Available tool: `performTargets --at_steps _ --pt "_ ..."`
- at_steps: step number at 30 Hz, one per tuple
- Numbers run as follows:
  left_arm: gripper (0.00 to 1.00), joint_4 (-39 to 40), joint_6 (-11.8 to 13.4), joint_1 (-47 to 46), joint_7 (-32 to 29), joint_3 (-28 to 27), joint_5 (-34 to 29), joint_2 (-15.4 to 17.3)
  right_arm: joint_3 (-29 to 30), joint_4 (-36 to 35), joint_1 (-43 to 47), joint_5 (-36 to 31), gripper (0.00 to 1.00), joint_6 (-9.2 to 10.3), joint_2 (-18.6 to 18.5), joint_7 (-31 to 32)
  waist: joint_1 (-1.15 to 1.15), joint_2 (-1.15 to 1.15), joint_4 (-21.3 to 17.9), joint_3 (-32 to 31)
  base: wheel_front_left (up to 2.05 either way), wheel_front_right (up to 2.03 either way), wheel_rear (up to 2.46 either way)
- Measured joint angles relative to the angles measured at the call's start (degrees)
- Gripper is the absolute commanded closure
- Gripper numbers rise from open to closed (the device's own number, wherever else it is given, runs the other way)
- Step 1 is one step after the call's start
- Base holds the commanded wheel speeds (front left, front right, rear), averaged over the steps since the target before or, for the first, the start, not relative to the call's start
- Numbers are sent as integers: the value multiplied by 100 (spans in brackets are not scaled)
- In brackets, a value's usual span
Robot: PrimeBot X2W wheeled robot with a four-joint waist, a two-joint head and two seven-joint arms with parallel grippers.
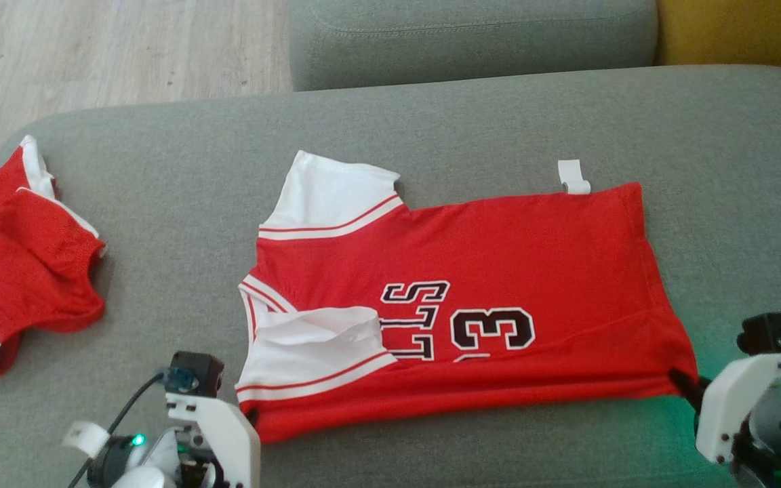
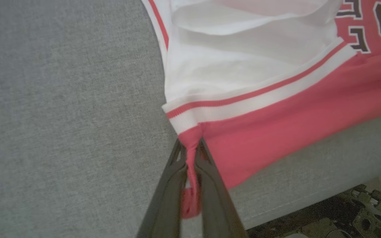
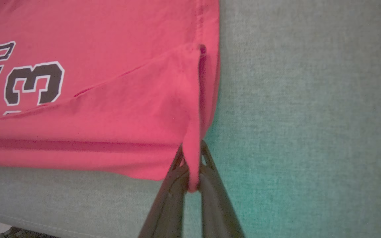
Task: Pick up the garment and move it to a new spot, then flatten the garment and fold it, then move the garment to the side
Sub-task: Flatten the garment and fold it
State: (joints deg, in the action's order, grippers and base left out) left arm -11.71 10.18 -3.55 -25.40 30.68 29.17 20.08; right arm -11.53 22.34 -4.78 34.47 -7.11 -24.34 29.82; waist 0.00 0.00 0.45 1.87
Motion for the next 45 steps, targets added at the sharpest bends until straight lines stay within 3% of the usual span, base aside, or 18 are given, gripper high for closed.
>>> performTargets --at_steps 2,3,4,5,6,14,17,23,28,33,39,45 --pt "100 166 51 97 -68 -7 40 56 133 -183 170 -59 100 0 31 127 0 0 -15 0 0 0 0" --pt "100 232 58 138 -77 -13 68 73 221 -277 246 -104 95 0 48 144 0 0 -22 0 0 0 0" --pt "75 277 79 177 -73 -32 91 76 324 -357 307 -151 44 0 79 145 0 0 -28 4 0 0 0" --pt "34 305 103 211 -73 -44 127 76 416 -423 342 -171 0 0 133 187 0 0 -35 11 0 0 0" --pt "0 303 130 236 -74 -55 143 79 514 -453 350 -196 0 0 205 263 0 0 -44 12 0 0 0" --pt "0 466 143 191 9 -204 141 190 1059 -1015 520 -504 0 0 422 396 0 0 -34 4 0 0 0" --pt "0 515 137 -2 177 -312 115 238 1382 -1254 542 -527 0 0 611 90 0 0 -22 15 0 0 0" --pt "0 137 -383 -1142 389 -348 -16 346 1653 -1293 99 -794 0 1 926 -709 0 0 -55 183 0 0 0" --pt "0 -519 -886 -2217 305 -198 -35 279 1636 -799 -747 -928 0 1 955 -924 0 0 -116 465 0 0 0" --pt "0 -1299 -1314 -3361 -51 -137 141 -70 1432 -107 -1583 -886 0 1 890 -1003 0 0 -161 813 0 0 0" --pt "0 -2477 -1534 -4838 -407 -51 234 -405 889 826 -2943 -381 0 1 793 -956 1 0 -238 1464 0 0 0" --pt "0 -3256 -1652 -5438 -639 23 312 -591 388 1527 -3710 -158 0 1 602 -846 2 0 -320 1912 0 0 0"
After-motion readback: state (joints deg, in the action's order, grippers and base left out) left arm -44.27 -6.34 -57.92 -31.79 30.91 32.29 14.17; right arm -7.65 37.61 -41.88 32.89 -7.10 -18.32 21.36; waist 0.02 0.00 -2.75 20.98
